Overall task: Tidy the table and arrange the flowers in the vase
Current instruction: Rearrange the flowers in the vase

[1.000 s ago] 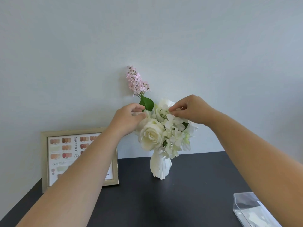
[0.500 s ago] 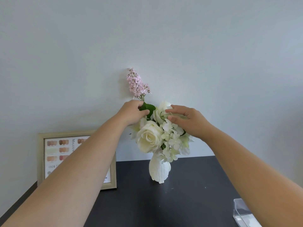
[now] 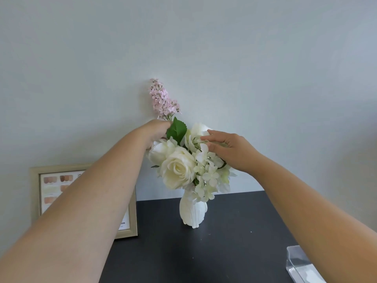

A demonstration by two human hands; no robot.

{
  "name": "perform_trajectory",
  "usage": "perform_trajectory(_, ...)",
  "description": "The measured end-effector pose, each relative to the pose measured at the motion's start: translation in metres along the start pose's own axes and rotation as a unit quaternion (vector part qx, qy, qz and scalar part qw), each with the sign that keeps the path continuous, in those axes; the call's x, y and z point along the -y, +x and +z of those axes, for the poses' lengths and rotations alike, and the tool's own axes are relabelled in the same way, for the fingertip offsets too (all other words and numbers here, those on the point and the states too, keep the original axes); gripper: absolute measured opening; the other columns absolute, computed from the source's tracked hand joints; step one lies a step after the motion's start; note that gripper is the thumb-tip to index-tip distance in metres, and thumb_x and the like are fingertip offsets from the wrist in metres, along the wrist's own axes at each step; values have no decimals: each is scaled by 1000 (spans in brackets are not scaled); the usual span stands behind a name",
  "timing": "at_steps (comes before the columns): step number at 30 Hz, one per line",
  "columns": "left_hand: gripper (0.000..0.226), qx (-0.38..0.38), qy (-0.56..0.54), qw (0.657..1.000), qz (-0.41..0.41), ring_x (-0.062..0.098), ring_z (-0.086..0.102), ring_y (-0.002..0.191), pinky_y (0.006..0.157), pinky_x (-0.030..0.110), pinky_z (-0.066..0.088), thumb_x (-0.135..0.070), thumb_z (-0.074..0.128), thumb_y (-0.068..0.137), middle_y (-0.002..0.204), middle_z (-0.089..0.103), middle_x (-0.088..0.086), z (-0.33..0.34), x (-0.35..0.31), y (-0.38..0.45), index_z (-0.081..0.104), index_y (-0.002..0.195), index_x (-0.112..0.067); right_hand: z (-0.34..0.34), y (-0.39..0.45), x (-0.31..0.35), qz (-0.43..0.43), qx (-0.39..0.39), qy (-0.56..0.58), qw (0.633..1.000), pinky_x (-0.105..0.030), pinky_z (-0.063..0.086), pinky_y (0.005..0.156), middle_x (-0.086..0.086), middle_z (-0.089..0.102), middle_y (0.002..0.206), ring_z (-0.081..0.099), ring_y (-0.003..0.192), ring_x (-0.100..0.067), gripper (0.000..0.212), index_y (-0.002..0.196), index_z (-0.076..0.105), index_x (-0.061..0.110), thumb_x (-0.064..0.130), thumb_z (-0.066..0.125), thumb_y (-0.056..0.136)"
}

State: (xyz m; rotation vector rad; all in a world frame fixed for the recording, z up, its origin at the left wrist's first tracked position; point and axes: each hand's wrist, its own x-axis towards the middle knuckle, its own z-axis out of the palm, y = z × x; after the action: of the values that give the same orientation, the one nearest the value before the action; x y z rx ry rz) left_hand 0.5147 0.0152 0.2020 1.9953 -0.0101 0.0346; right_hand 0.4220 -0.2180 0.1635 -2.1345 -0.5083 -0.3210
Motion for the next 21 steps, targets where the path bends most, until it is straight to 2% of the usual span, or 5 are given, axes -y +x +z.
perform_trajectory(9, 14, -8, 43, 980, 193, 10, 73, 71, 75, 27, 49, -33, 76, 84, 75, 77, -10, 7, -13, 5, 77, 75, -23, 8, 0, -7, -6, -22, 26, 999, -15, 30, 100, 17, 50, 144, 44, 130, 4, 23, 112, 72, 42, 37, 62, 92)
perform_trajectory(11, 15, 3, 115, 973, 200, 5, 73, 70, 76, 27, 50, -34, 75, 84, 72, 75, -14, 10, -16, 3, 76, 73, -25, 10, -1, -8, -7, -29, 37, 999, -17, 32, 102, 17, 50, 143, 45, 128, 4, 22, 110, 72, 43, 36, 63, 92)
perform_trajectory(16, 23, -12, 216, 956, 197, -5, 61, 47, 44, 18, 45, -30, 73, 86, 53, 66, -16, 24, -10, 0, 67, 63, -30, 13, -2, -9, -10, -36, 64, 997, -17, 37, 101, 26, 52, 134, 47, 115, 15, 21, 107, 72, 47, 38, 63, 90)
perform_trajectory(19, 21, -2, 248, 950, 190, 4, 65, 56, 57, 26, 54, -29, 72, 87, 69, 71, -10, 25, -8, -1, 69, 66, -28, 13, -2, -11, -5, -36, 60, 998, -26, 38, 107, 19, 51, 142, 47, 126, 4, 21, 109, 71, 46, 37, 63, 91)
perform_trajectory(21, 21, 8, 256, 950, 178, 7, 66, 58, 52, 24, 52, -30, 72, 87, 78, 75, -2, 23, -11, -2, 69, 67, -26, 12, -3, -10, -3, -34, 56, 998, -27, 37, 108, 15, 51, 144, 46, 129, 1, 21, 107, 71, 47, 36, 63, 91)
